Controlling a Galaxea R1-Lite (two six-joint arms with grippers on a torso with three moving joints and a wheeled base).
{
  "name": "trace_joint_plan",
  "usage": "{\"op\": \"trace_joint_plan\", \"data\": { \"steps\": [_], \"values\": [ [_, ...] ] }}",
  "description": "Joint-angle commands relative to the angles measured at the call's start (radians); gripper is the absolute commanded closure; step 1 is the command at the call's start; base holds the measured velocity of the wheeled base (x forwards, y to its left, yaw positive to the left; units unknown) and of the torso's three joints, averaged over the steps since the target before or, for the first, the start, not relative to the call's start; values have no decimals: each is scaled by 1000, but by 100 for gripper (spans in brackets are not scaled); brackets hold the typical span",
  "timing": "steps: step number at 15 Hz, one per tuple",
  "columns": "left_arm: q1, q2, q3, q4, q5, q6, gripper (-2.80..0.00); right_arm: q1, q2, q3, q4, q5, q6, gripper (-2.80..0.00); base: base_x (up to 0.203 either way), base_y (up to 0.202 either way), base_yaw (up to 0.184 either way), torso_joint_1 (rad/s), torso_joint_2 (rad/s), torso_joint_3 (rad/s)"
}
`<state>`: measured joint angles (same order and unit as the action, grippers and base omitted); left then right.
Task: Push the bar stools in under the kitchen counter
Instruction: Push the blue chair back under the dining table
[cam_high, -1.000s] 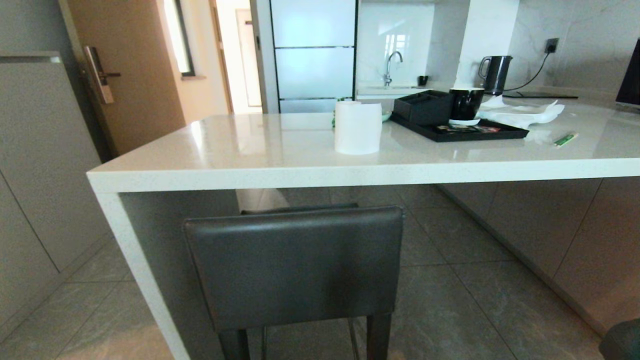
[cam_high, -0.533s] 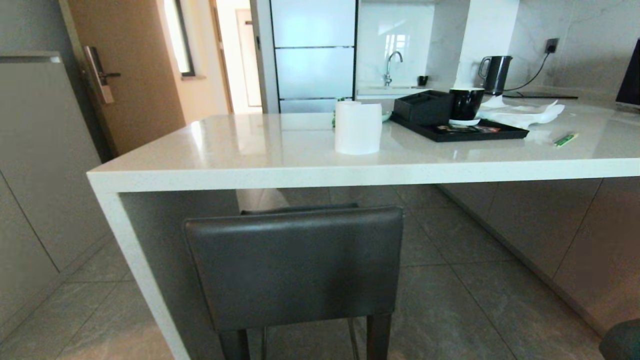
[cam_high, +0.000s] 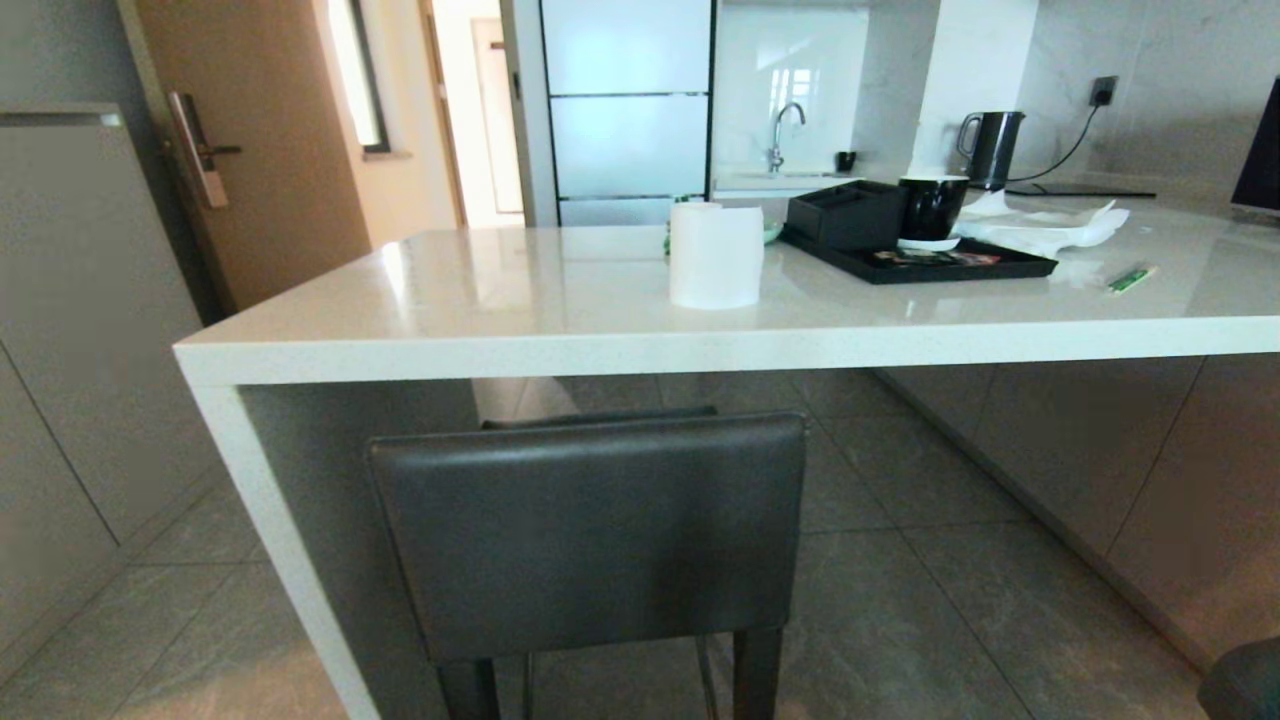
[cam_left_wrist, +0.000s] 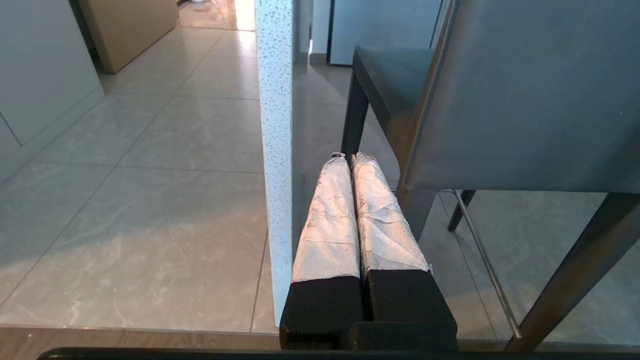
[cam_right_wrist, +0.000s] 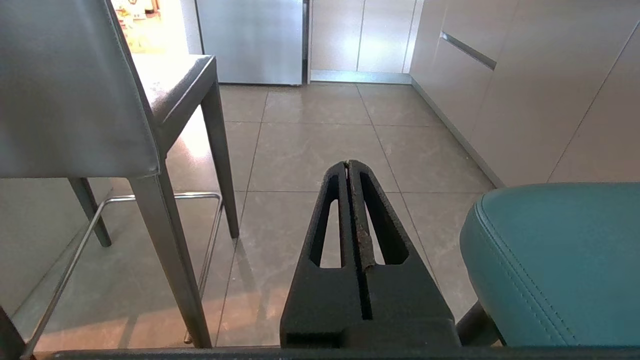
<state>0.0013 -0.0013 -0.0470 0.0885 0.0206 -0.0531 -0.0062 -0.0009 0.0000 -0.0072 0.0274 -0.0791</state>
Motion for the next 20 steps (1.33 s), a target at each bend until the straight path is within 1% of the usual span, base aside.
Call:
{"op": "trace_joint_plan", "data": {
  "steps": [1,16,20],
  "values": [
    [0,0,-1,0,1,-1,0,0,1,9,0,0,-1,0,0,0,0,0,0,0],
    [0,0,1,0,1,-1,0,0,1,9,0,0,-1,0,0,0,0,0,0,0],
    [0,0,-1,0,1,-1,0,0,1,9,0,2,-1,0,-187,0,-2,5,1,2]
  ]
}}
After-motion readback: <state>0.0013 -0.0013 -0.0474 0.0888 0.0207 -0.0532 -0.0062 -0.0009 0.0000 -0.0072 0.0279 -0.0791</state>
